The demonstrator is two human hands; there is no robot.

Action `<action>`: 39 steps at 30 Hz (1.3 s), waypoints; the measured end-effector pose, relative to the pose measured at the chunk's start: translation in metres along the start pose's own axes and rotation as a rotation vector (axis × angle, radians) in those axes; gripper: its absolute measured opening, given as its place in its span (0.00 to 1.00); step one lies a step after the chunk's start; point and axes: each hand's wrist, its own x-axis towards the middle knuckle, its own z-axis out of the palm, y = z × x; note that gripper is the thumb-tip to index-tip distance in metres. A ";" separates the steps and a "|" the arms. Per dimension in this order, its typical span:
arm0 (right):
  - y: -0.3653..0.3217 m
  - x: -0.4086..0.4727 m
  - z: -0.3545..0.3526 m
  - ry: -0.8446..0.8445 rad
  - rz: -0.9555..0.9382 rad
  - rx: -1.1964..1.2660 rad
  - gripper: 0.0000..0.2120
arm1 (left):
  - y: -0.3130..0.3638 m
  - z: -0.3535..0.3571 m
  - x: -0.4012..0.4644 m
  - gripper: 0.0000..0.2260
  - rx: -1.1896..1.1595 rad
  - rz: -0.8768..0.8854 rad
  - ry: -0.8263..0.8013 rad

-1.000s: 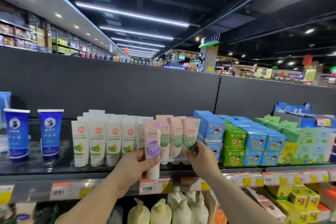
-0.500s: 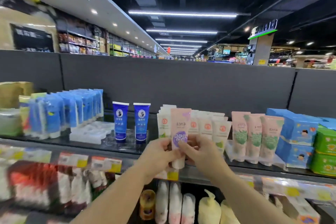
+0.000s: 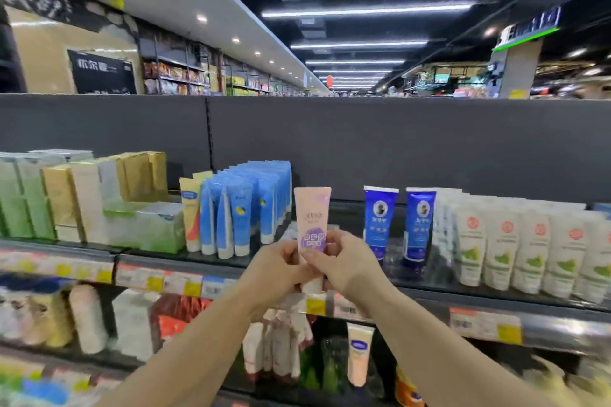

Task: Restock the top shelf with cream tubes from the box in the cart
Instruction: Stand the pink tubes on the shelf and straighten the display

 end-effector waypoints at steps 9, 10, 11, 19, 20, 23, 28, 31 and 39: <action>-0.021 0.053 0.019 0.186 -0.003 -0.018 0.11 | -0.009 -0.056 0.036 0.15 0.277 0.110 0.052; -0.019 0.064 0.019 0.210 0.001 -0.039 0.12 | -0.016 -0.057 0.039 0.17 0.405 0.126 0.041; -0.017 0.075 0.021 0.231 0.008 -0.058 0.12 | -0.021 -0.056 0.040 0.19 0.528 0.137 -0.004; 0.005 0.137 0.042 0.261 0.065 -0.188 0.13 | -0.036 -0.051 0.054 0.24 0.784 0.220 -0.210; 0.009 0.141 0.044 0.254 0.071 -0.181 0.13 | -0.035 -0.052 0.055 0.24 0.788 0.219 -0.223; 0.014 0.151 0.050 0.243 0.088 -0.178 0.12 | -0.033 -0.054 0.057 0.24 0.782 0.206 -0.256; 0.014 0.160 0.056 0.219 0.132 -0.246 0.12 | -0.036 -0.058 0.057 0.25 0.767 0.224 -0.256; 0.018 0.159 0.058 0.224 0.166 -0.273 0.10 | -0.037 -0.058 0.058 0.25 0.770 0.213 -0.264; 0.004 0.143 0.042 0.243 0.176 -0.284 0.27 | -0.034 -0.057 0.053 0.26 0.752 0.200 -0.230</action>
